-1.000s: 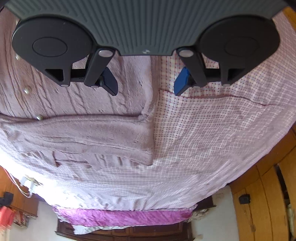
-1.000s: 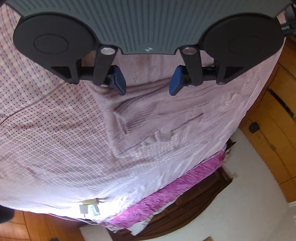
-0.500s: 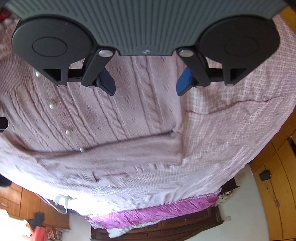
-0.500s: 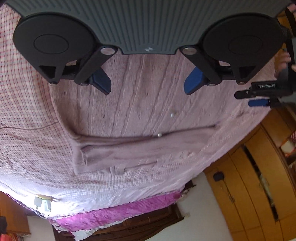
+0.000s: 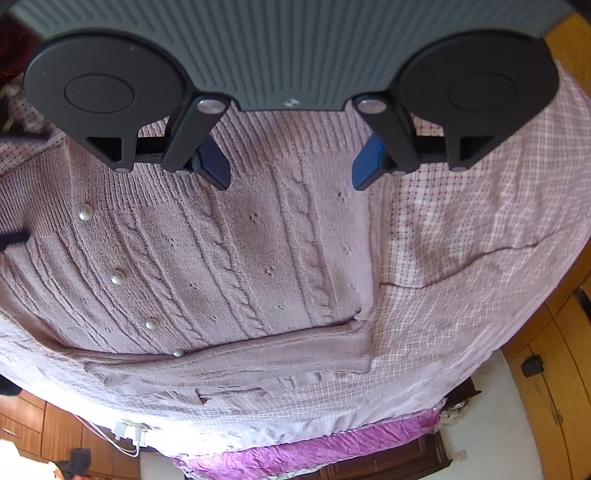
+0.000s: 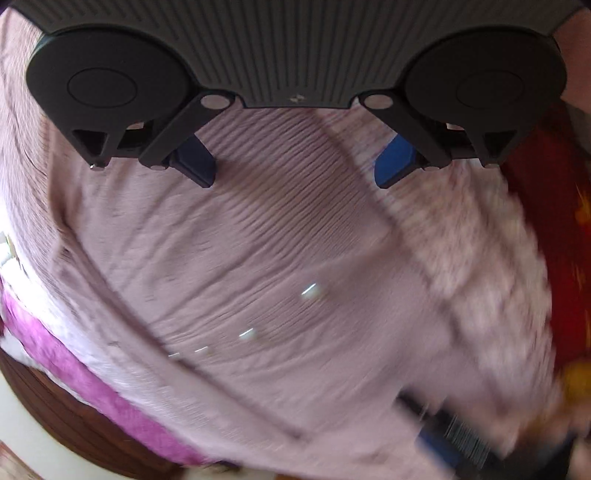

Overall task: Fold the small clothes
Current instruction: 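Move both grippers toward the cardigan's ribbed hem, then grasp the ribbed hem with the left gripper while the right gripper grasps it too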

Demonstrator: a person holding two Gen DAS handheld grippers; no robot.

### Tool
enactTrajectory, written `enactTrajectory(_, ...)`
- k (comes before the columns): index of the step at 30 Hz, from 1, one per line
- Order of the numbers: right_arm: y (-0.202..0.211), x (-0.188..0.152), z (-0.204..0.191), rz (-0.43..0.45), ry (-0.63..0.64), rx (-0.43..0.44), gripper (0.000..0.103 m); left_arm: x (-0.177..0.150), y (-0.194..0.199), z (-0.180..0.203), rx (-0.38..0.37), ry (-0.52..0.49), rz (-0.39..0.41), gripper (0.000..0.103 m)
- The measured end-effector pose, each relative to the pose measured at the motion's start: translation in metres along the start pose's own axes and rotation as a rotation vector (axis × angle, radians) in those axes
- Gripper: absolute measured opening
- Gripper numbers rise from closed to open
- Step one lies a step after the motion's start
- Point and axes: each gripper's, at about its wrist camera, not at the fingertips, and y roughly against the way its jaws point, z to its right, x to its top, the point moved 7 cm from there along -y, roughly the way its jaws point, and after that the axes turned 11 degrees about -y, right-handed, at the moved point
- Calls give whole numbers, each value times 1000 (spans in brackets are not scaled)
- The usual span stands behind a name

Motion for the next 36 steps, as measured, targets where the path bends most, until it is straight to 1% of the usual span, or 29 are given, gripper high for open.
enactTrajectory(1,-3,-2,-4,13,23,-25,97,-1,1,0,-8,4,4,74)
enactTrajectory(3,-8,-2,-8,33,42,-55,99,-2,3,1,-49,7,17,74)
enactTrajectory(6,-10,0,-6,60,19,-91,99,-6,2,5,-100,22,16,74)
enactTrajectory(9,-10,5,2,102,-21,-133,99,-8,-1,6,-89,33,7,74)
enactTrajectory(11,-10,9,9,136,-78,-146,99,-8,-1,7,-82,26,9,74)
enactTrajectory(15,1,12,23,204,-178,-210,99,-12,1,12,-96,0,13,74)
enactTrajectory(17,7,13,32,235,-231,-219,99,-15,3,17,-114,-23,12,74)
enactTrajectory(20,9,16,45,255,-311,-206,99,-18,6,27,-139,-73,15,74)
enactTrajectory(24,14,18,55,264,-375,-192,99,-22,10,43,-213,-133,9,74)
enactTrajectory(26,13,24,58,277,-404,-194,99,-24,11,53,-232,-174,13,74)
enactTrajectory(27,16,25,60,287,-422,-193,99,-26,10,58,-226,-202,11,74)
enactTrajectory(29,21,26,64,303,-456,-199,99,-28,6,67,-184,-271,3,74)
enactTrajectory(31,20,28,67,312,-479,-223,99,-29,-1,72,-105,-326,-6,76)
enactTrajectory(33,19,25,68,306,-491,-228,99,-28,-7,72,-47,-340,7,76)
enactTrajectory(36,21,14,68,286,-482,-233,97,-24,-10,68,-2,-317,35,77)
